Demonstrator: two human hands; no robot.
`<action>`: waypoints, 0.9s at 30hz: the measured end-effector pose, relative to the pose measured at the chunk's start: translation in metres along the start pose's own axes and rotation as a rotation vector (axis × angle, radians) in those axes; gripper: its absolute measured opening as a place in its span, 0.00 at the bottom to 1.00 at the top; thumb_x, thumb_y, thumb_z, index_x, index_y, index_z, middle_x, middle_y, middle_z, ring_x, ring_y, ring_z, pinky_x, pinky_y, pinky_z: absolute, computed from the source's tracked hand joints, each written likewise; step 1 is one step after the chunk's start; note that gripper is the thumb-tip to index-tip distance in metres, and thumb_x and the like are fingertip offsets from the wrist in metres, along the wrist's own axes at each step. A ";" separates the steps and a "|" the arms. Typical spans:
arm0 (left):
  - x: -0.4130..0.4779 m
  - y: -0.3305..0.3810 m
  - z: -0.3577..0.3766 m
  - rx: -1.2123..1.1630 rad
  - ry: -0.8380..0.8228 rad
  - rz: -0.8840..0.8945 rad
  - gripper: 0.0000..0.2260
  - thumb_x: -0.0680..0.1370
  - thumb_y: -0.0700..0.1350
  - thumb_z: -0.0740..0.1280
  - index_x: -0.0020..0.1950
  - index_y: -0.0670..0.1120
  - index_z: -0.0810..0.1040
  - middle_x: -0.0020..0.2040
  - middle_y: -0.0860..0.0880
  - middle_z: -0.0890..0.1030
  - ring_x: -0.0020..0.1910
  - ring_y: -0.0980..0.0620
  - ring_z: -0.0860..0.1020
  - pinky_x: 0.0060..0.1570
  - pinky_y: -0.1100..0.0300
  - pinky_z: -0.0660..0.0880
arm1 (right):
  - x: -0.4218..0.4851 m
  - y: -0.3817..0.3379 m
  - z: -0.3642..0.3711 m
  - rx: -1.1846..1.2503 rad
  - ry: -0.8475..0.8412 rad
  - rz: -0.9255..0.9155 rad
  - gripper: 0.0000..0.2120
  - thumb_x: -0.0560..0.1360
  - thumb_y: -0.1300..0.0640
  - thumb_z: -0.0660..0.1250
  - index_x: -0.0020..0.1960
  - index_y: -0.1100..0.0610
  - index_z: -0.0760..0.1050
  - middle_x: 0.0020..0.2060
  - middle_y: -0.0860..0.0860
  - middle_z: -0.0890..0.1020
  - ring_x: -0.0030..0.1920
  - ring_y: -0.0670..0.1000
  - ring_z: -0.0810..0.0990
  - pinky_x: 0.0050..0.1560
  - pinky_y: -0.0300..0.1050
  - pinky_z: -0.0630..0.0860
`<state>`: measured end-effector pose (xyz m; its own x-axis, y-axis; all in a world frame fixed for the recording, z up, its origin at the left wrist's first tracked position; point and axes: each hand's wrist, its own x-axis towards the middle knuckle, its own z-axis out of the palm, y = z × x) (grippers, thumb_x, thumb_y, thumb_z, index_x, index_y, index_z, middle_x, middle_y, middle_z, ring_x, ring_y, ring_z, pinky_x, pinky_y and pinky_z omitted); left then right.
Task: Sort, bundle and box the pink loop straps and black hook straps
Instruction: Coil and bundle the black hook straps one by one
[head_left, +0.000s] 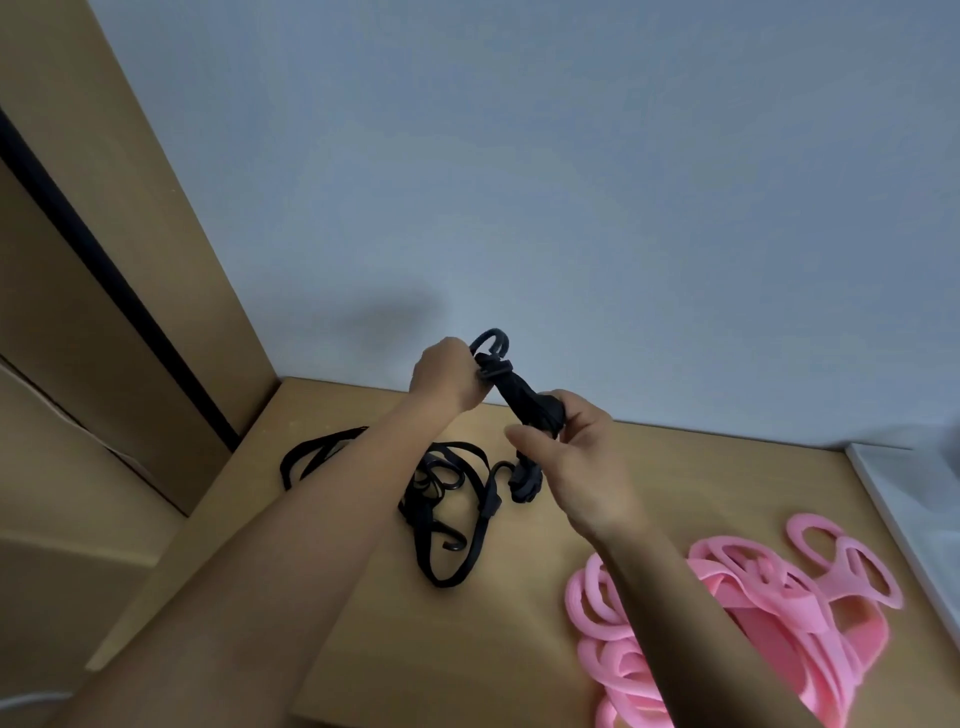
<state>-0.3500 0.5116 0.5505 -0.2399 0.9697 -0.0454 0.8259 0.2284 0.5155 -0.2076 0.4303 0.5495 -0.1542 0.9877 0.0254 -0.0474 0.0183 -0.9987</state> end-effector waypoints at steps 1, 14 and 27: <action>0.001 0.001 -0.002 -0.131 -0.028 -0.041 0.13 0.75 0.38 0.62 0.31 0.42 0.65 0.29 0.47 0.69 0.28 0.49 0.68 0.24 0.61 0.60 | -0.002 0.000 -0.002 0.062 0.038 0.022 0.08 0.63 0.61 0.67 0.37 0.61 0.68 0.29 0.53 0.68 0.32 0.54 0.68 0.34 0.46 0.67; -0.061 0.027 -0.032 -0.566 -0.688 0.123 0.10 0.70 0.31 0.66 0.31 0.40 0.72 0.23 0.48 0.71 0.23 0.52 0.68 0.24 0.63 0.63 | 0.048 0.025 -0.041 0.464 0.152 0.805 0.10 0.64 0.67 0.52 0.26 0.56 0.60 0.27 0.53 0.71 0.31 0.52 0.75 0.39 0.43 0.70; -0.081 0.037 0.003 0.203 -0.914 0.317 0.11 0.68 0.35 0.62 0.27 0.43 0.65 0.25 0.46 0.68 0.22 0.50 0.67 0.28 0.62 0.64 | 0.085 -0.032 0.004 -0.720 -0.069 0.479 0.12 0.68 0.71 0.55 0.29 0.59 0.61 0.27 0.53 0.63 0.26 0.52 0.60 0.26 0.37 0.56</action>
<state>-0.2986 0.4422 0.5710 0.4232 0.6628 -0.6177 0.8761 -0.1254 0.4656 -0.2234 0.5128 0.5837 -0.0580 0.9030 -0.4258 0.6706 -0.2807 -0.6867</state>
